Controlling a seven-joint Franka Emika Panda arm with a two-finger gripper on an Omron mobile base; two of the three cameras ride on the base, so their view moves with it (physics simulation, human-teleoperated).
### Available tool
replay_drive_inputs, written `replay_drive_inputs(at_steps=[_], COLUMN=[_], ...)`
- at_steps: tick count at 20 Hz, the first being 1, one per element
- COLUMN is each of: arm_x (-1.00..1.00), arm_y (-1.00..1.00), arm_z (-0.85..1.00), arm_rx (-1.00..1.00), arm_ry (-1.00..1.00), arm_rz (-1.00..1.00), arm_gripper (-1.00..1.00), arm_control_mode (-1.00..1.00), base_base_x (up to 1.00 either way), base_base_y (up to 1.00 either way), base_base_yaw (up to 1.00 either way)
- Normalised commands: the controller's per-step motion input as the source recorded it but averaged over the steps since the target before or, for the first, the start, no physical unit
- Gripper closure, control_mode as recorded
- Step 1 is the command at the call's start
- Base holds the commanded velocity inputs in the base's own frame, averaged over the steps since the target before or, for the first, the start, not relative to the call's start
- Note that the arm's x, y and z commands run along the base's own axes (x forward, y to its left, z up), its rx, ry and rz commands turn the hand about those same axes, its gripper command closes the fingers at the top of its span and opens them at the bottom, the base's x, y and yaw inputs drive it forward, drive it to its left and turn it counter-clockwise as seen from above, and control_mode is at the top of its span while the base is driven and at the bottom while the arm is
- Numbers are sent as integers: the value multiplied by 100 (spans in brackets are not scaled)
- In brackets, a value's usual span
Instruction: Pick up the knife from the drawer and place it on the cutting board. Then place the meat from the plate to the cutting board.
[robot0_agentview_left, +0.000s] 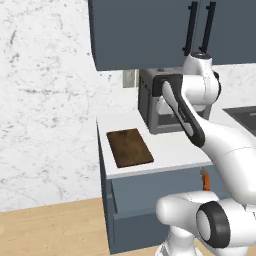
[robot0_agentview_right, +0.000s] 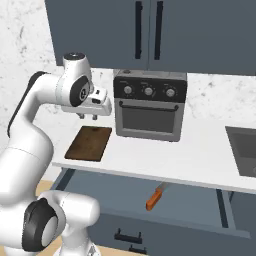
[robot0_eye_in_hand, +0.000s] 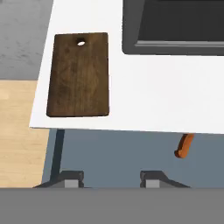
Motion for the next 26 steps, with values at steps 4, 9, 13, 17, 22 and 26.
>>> replay_drive_inputs(at_steps=[4, 9, 13, 17, 22, 26], arm_x=[-4, 0, 0, 0, 8, 70], arm_y=[0, 0, 0, 0, 0, -20], arm_z=[0, 0, 0, 0, -3, -60], arm_rx=[0, 0, 0, 0, 0, 0], arm_ry=[0, 0, 0, 0, 1, 5], arm_rz=[0, 0, 0, 0, 0, 0], arm_gripper=[-100, -100, -100, -100, -100, -100], arm_control_mode=[100, 100, 100, 100, -100, -100], base_base_x=[-20, -69, -68, -15, 20, 0], base_base_y=[0, -2, -25, -20, 0, 0], base_base_yaw=[0, -23, -31, -24, -2, 0])
